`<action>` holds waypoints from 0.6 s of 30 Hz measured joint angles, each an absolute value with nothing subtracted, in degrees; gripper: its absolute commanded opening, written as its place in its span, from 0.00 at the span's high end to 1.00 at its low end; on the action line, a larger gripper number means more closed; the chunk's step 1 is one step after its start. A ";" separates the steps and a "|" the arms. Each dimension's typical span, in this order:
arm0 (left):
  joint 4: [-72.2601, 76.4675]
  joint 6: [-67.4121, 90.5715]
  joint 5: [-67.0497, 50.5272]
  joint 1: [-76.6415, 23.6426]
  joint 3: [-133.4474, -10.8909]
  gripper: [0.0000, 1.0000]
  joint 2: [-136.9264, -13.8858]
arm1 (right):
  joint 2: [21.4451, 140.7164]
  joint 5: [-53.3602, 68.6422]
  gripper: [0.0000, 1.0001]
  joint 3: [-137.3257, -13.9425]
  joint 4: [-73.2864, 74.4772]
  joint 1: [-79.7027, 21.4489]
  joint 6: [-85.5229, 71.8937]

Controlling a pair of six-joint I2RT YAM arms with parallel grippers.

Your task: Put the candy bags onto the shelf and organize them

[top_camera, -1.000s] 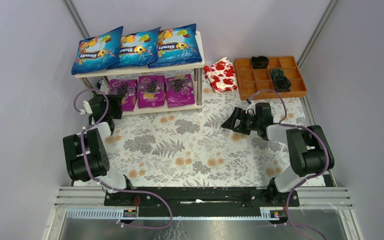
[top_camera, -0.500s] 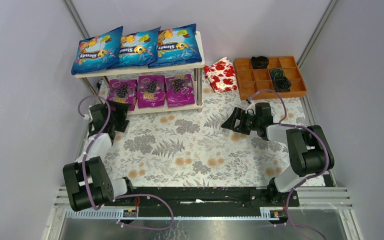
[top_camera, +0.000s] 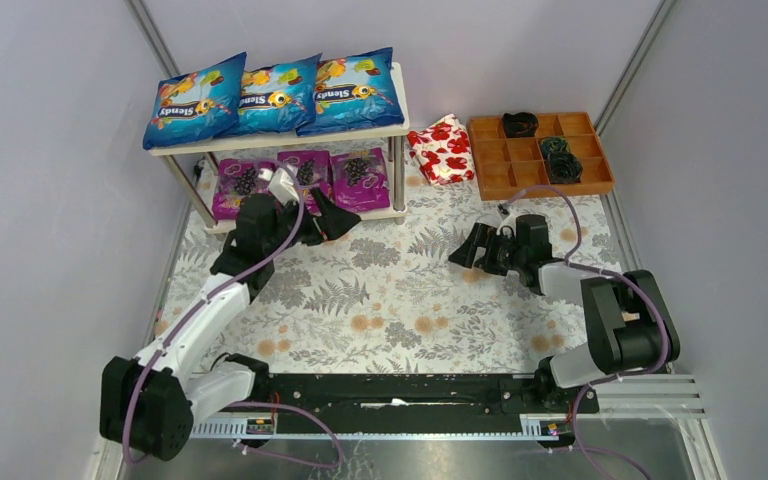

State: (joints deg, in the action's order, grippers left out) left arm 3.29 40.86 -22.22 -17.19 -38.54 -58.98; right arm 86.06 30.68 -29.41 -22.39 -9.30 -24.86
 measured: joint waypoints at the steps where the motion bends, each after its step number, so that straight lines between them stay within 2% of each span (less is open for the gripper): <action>1: 3.33 40.14 -23.97 -17.19 -39.88 0.04 -59.94 | 85.32 30.04 0.00 -29.32 -21.54 -9.30 -24.67; 7: 3.55 35.66 -29.54 -17.96 -43.81 0.03 -58.63 | 76.51 27.46 0.00 -29.98 -11.99 -9.30 -23.81; 18: 3.36 31.31 -31.05 -23.53 -46.48 0.01 -48.88 | 44.75 22.96 0.00 -45.25 15.75 -9.21 -21.85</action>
